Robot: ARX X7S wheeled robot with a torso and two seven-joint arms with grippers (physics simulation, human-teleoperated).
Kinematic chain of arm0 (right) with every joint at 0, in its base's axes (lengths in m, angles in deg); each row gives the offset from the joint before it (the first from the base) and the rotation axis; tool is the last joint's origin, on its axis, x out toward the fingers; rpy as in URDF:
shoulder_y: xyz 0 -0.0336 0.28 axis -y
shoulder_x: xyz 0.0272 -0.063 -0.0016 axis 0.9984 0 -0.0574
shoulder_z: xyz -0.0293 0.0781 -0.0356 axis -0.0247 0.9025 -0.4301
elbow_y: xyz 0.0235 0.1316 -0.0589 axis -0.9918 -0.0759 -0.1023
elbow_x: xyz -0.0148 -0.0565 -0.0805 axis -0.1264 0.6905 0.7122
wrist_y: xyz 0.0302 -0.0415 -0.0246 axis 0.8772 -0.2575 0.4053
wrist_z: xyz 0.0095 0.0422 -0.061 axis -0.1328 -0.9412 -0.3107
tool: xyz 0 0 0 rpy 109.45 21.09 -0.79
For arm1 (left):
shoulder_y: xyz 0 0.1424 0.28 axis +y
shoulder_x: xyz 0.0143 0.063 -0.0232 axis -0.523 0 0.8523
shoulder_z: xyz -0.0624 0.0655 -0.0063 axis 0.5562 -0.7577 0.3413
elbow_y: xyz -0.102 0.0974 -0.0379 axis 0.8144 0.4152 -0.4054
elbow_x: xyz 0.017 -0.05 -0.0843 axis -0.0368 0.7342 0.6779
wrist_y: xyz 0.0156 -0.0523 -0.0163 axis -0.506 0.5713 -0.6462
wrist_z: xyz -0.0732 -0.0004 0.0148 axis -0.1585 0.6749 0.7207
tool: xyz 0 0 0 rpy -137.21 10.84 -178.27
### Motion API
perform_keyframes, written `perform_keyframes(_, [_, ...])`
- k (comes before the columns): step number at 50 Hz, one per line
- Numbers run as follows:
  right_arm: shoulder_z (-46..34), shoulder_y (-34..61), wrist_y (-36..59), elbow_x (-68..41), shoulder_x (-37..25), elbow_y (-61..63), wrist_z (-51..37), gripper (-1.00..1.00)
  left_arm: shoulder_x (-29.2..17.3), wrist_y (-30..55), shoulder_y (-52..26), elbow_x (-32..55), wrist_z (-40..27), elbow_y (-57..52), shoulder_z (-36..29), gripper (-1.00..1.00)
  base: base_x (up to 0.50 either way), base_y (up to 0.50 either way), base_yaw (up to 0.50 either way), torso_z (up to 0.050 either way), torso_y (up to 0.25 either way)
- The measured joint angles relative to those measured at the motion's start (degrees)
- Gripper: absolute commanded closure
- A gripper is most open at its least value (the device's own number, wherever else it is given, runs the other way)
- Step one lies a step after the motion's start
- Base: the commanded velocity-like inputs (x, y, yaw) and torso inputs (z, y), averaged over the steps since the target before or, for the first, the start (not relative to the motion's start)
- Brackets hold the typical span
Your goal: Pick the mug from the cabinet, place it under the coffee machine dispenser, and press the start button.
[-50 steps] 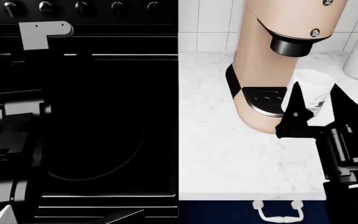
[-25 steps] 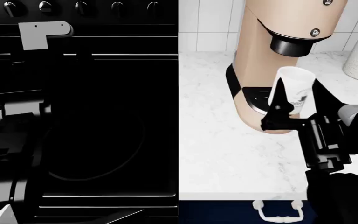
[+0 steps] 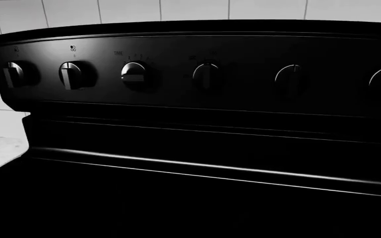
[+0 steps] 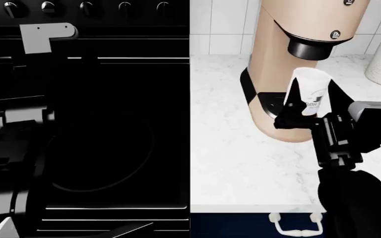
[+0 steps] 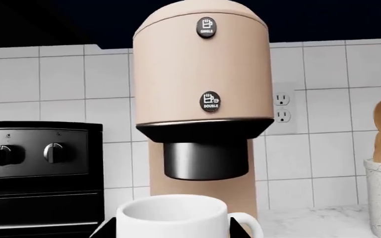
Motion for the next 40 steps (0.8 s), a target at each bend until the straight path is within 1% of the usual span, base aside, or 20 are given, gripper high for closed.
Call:
perform_keyframes(24, [-2.3,3.8,-4.4,4.1,0.5,-8.1,-1.0,1.0,0.3,0.0,0.1,-1.0,0.1,0.1,1.1,-1.0,0.0,0.0,0.0,0.001,0.0])
perform_keyframes(40, [-3.4,6.1,-5.7,5.1,0.8,-12.8,-1.0,1.0,0.4,-0.1,0.1,-1.6,0.1,0.1,1.7,-1.0,0.0,0.0,0.0,0.0,0.001])
